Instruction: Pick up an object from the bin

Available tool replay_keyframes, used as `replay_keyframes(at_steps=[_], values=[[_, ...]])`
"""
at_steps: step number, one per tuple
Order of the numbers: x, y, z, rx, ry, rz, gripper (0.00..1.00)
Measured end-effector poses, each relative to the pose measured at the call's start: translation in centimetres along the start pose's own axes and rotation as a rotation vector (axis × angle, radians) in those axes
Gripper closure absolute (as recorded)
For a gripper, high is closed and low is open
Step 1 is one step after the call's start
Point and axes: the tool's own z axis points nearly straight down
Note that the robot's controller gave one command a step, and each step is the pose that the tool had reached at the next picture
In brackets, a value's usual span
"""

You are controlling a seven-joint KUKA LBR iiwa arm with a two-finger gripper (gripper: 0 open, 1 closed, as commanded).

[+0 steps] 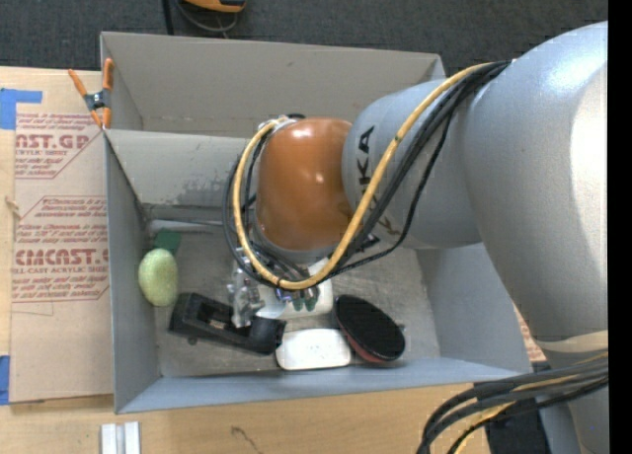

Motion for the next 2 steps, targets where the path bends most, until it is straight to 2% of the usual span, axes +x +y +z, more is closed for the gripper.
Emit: replay_keyframes(at_steps=[1,2], values=[[-0.3,-0.5,0.5,0.001,0.006,0.019,1.00],[0.3,1.2,-4.2,0.003,0.012,-0.075,1.00]])
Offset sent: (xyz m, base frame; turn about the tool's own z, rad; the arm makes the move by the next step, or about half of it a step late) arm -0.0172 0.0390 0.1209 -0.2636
